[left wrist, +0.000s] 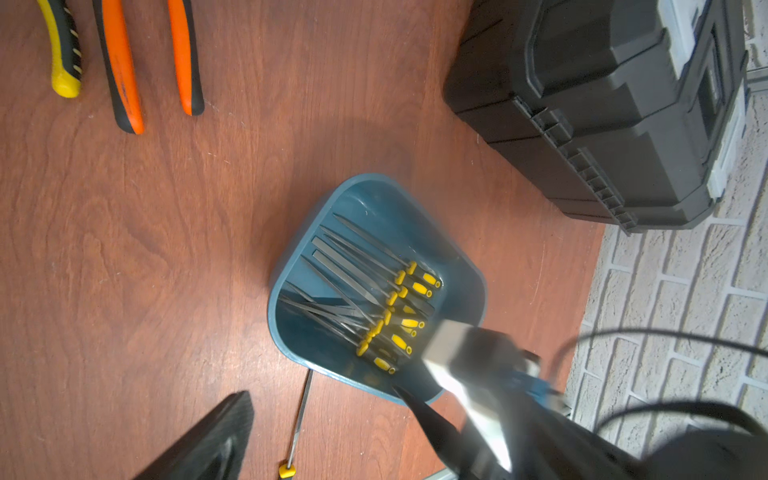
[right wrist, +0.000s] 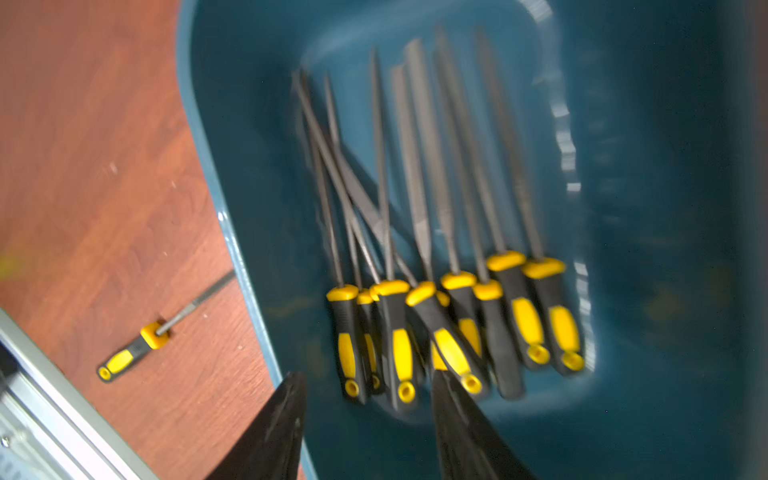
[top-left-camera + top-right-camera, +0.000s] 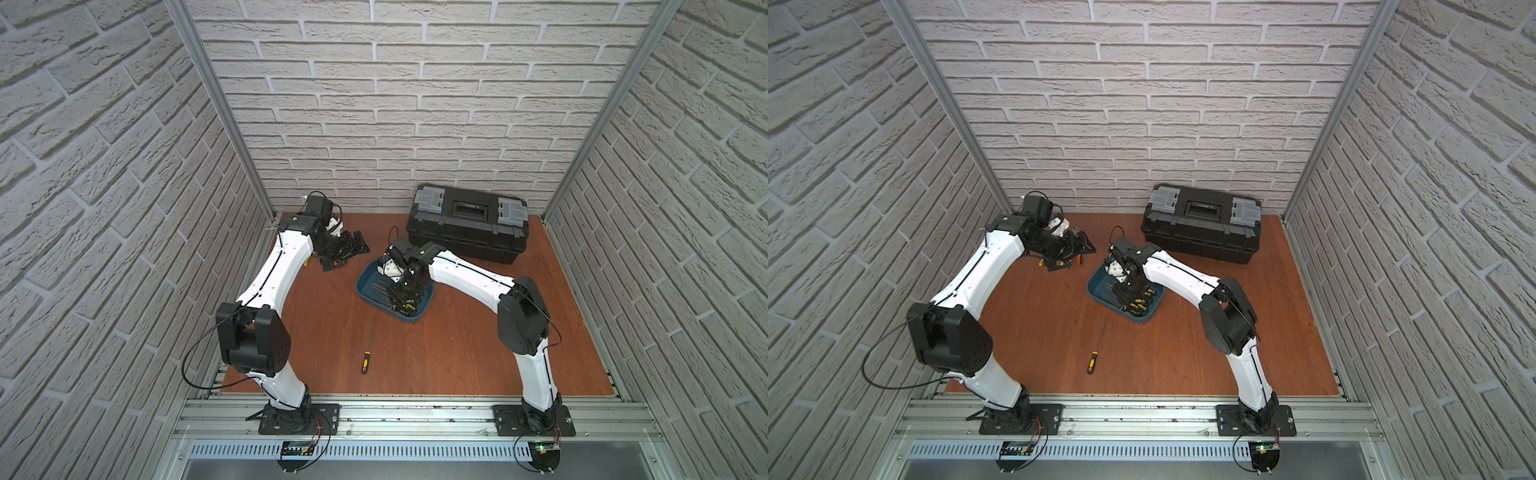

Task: Put the file tool into the storage box
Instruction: Place the file tool in the storage box, then pick up the file tool from the center of the board.

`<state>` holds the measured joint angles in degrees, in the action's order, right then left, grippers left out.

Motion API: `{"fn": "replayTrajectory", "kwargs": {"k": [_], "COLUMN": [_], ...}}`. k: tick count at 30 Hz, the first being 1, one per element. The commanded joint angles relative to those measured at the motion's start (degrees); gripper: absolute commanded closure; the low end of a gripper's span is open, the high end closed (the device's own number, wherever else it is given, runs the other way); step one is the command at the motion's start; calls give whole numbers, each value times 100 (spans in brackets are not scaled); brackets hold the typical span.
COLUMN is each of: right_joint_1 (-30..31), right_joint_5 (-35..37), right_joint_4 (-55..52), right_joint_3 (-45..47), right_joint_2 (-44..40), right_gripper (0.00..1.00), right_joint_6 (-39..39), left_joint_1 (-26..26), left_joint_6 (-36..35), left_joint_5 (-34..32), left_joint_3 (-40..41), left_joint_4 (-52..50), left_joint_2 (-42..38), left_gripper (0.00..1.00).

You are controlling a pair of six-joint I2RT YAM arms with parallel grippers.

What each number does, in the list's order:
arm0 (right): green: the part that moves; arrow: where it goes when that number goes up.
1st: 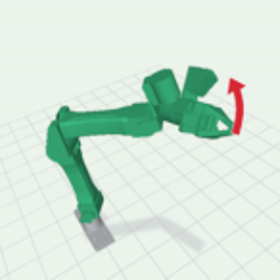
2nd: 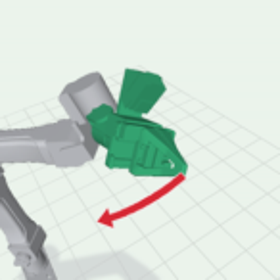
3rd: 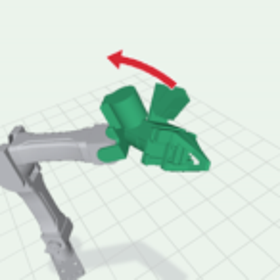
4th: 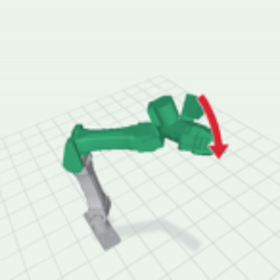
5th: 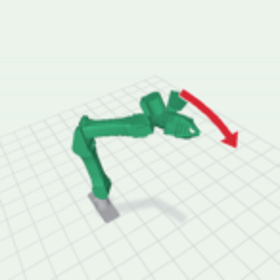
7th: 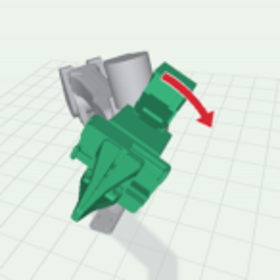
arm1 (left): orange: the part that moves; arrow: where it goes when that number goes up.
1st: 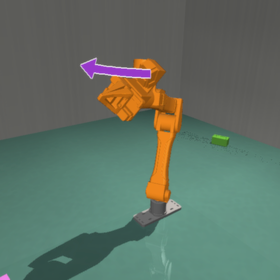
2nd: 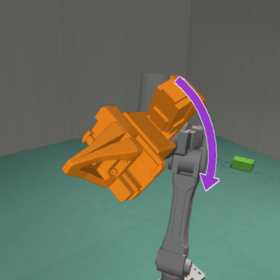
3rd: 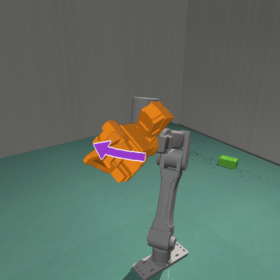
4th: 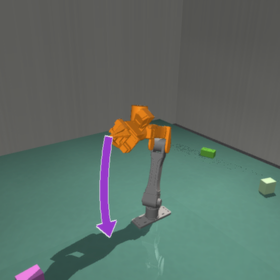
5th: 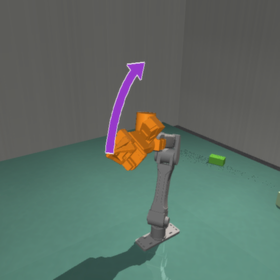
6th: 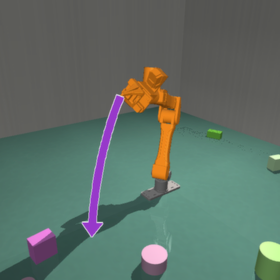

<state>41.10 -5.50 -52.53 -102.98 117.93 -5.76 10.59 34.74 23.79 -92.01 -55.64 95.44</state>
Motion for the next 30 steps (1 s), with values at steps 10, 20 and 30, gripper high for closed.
{"fn": "replayTrajectory", "kwargs": {"k": [10,20,30], "right_joint_1": [1139,2422,2667], "right_joint_5": [1791,1441,1209], "right_joint_4": [357,284,116], "right_joint_3": [1781,1645,863], "right_joint_2": [-1808,-792,198], "right_gripper": [45,47,47], "right_joint_6": [-4380,-5510,-5236], "left_joint_1": [-140,-544,-1382], "left_joint_6": [111,194,-135], "left_joint_5": [-355,-701,-496], "left_joint_3": [1625,3124,3522], "left_joint_4": [294,127,-336], "left_joint_2": [-1333,-2872,-3563], "left_gripper": [2,2,2]}}
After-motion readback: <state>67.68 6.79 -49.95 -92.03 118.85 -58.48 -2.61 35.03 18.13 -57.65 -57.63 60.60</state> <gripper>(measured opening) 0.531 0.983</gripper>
